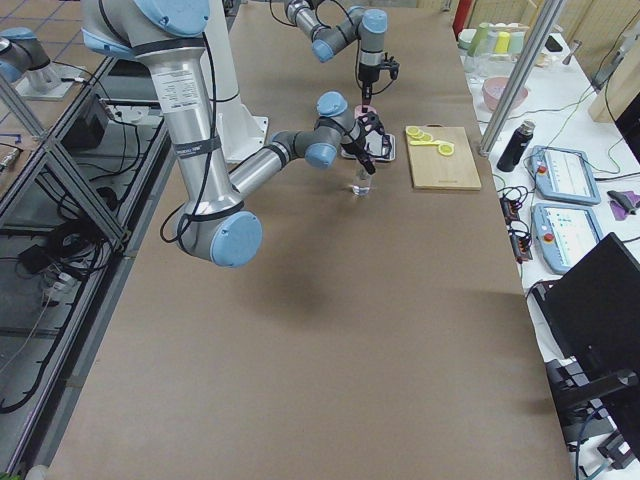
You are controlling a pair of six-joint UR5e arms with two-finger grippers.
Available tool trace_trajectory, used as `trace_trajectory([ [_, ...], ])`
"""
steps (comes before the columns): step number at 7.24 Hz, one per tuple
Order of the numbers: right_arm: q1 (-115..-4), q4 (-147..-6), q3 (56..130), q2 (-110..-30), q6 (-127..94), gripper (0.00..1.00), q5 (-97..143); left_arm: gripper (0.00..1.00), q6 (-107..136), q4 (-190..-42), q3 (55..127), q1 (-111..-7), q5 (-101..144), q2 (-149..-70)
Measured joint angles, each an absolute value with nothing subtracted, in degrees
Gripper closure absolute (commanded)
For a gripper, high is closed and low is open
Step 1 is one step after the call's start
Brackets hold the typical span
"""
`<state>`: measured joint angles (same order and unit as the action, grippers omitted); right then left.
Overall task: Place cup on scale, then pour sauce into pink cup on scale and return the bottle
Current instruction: 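Carry the pink cup with the left gripper and lower it onto the scale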
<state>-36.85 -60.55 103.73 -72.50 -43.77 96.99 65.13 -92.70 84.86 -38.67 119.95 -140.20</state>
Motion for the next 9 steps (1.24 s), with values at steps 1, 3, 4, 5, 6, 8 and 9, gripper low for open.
trace_trajectory([
  [1,-36.88,-59.50,103.40,-72.93,-43.79,0.00,96.94,1.00,65.14,-92.72,84.84,-38.67,119.93,-140.20],
  [3,-36.84,-57.08,102.62,-73.67,-43.87,0.00,96.59,1.00,65.19,-92.72,84.82,-38.66,119.94,-140.29],
  [4,-36.72,-56.48,102.47,-73.73,-43.89,0.00,96.02,1.00,65.16,-92.72,84.83,-38.63,119.62,-140.41],
  [5,-36.57,-56.18,102.42,-73.70,-43.88,0.00,95.36,1.00,65.12,-92.91,84.78,-38.52,118.49,-140.67],
  [6,-36.26,-56.01,102.41,-73.65,-43.87,0.00,94.58,1.00,65.03,-93.64,84.44,-38.41,117.06,-140.85],
  [8,-35.22,-55.92,102.36,-73.53,-43.94,0.00,92.77,1.00,64.89,-95.39,83.52,-37.91,114.21,-140.89],
  [9,-34.75,-55.88,102.34,-73.54,-44.11,0.00,92.11,1.00,64.89,-95.71,83.29,-37.53,113.25,-140.89],
])
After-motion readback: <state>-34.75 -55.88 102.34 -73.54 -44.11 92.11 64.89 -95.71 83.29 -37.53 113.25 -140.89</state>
